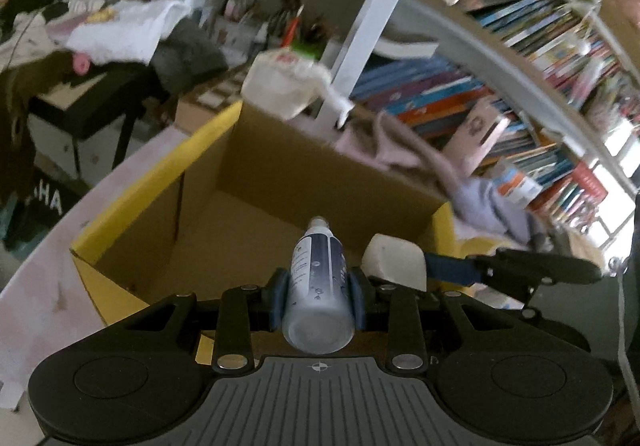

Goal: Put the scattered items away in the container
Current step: 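Lower both tools into the yellow box and open them to release the items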

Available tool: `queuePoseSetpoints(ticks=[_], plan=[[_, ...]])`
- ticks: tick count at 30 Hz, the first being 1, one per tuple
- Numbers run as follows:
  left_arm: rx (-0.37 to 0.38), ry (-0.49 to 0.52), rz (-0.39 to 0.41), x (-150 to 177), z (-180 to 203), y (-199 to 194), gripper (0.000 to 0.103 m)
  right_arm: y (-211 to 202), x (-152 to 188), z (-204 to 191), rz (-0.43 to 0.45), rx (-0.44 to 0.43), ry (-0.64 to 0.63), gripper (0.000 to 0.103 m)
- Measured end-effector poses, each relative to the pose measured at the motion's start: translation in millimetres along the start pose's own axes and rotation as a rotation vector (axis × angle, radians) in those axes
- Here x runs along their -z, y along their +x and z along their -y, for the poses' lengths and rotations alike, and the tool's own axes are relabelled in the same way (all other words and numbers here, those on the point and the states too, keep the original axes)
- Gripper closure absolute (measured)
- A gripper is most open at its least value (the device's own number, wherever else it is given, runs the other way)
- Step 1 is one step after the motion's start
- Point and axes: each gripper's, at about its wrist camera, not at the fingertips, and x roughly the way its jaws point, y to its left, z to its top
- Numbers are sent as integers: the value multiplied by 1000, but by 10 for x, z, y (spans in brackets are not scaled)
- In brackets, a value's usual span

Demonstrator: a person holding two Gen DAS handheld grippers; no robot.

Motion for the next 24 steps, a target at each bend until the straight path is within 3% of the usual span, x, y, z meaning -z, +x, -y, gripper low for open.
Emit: queuePoseSetpoints(ticks=[6, 16, 24], plan=[[-40, 68, -8, -23, 51, 65, 75, 212, -4, -30, -85, -36, -37, 60], [-23, 108, 6, -3, 135, 28, 73, 184, 31, -81, -77, -6, -64, 54], [-24, 78, 101, 18, 142, -259, 51, -121, 71, -63, 6, 22, -16, 41]])
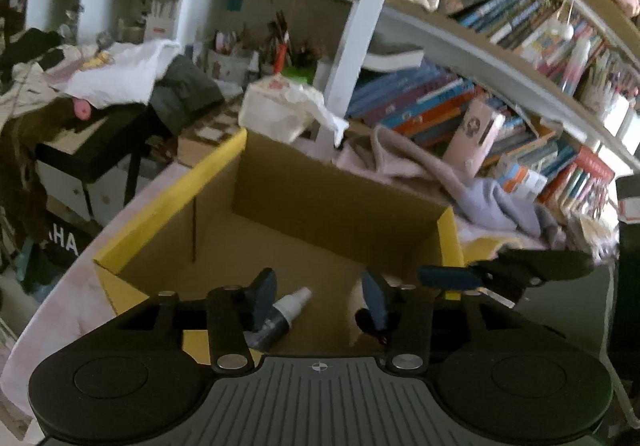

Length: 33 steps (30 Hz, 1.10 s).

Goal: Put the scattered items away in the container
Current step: 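Lower both tools into the yellow box and open them to release the items, then withdraw both open tools from the box back over the mat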

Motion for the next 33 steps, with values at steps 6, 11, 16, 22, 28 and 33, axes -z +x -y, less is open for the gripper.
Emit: queuePoseSetpoints(ticks=[6, 11, 16, 22, 28, 33], plan=[[-7, -14, 89, 12, 22, -323, 34, -383, 65, -8, 93, 36, 38, 37], [0, 22, 157, 74, 99, -621, 23, -789, 218, 34, 175, 87, 98, 32], [-6, 79, 176, 142, 177, -849, 18, -1137, 412, 83, 241, 153, 167, 31], [2, 79, 178, 259, 176, -1076, 16, -1472, 669, 77, 280, 232, 217, 28], [21, 99, 172, 399, 226, -1244, 15, -1708, 922, -52, 300, 287, 274, 25], [57, 134, 157, 543, 322, -1338, 15, -1861, 1104, -242, 324, 325, 287, 22]])
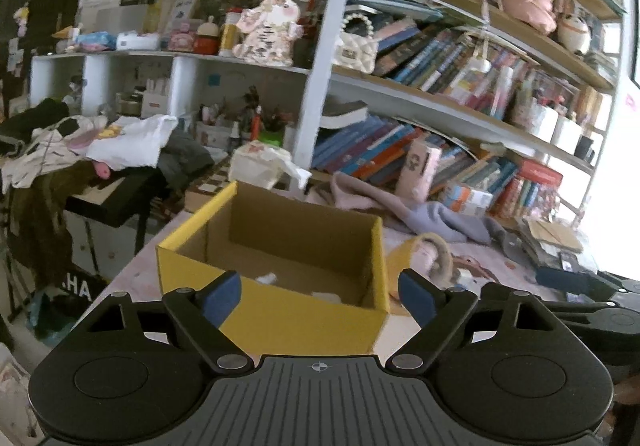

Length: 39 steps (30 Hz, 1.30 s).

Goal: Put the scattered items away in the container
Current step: 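Withdraw both open tools from the box back over the mat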

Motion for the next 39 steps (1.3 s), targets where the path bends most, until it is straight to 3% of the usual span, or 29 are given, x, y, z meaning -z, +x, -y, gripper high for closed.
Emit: queuePoseSetpoints(ticks=[4, 16, 28, 39], plan=[[15, 21, 0, 152, 103, -95, 11, -182, 165, -95, 26, 36, -21, 20], [41, 72, -85, 461, 250, -181, 10, -446, 448, -301, -43, 21, -78, 16], [128, 144, -157, 597, 516, -92, 10, -484, 624, 19, -155, 163, 13, 16], [175, 203, -204, 642, 830, 173, 10, -424, 693, 322, -185, 204, 39, 16]])
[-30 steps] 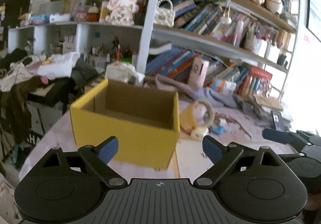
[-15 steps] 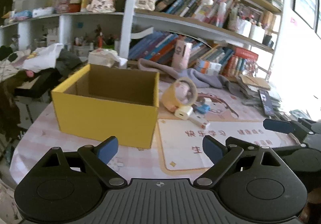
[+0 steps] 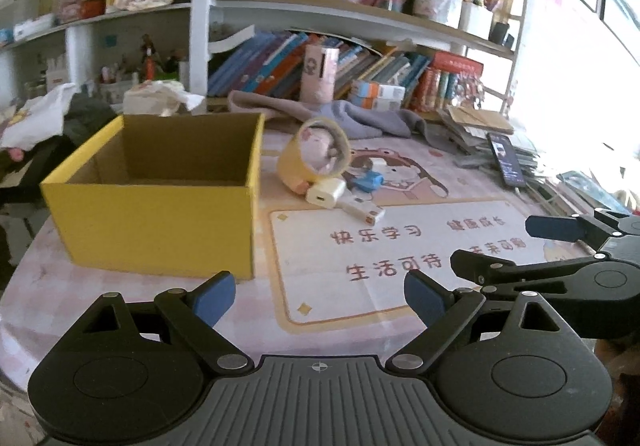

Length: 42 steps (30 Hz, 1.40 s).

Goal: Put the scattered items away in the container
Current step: 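Withdraw both open tools from the box back over the mat, then move the right tool toward the blue clip while the left tool approaches the white-red carton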

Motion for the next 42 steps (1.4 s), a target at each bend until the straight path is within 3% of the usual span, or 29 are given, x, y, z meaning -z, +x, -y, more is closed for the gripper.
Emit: queuePoseSetpoints(ticks=[17, 33, 42], plan=[[48, 67, -70, -307, 612, 795, 10, 570, -53, 864, -74, 34, 70, 16], [-100, 20, -106, -734, 1071, 1486, 10, 1353, -420, 1630, -78, -106, 41, 16], [-205, 14, -146, -837, 1259, 1689, 9, 1687, -525, 1791, -63, -217, 4, 16]])
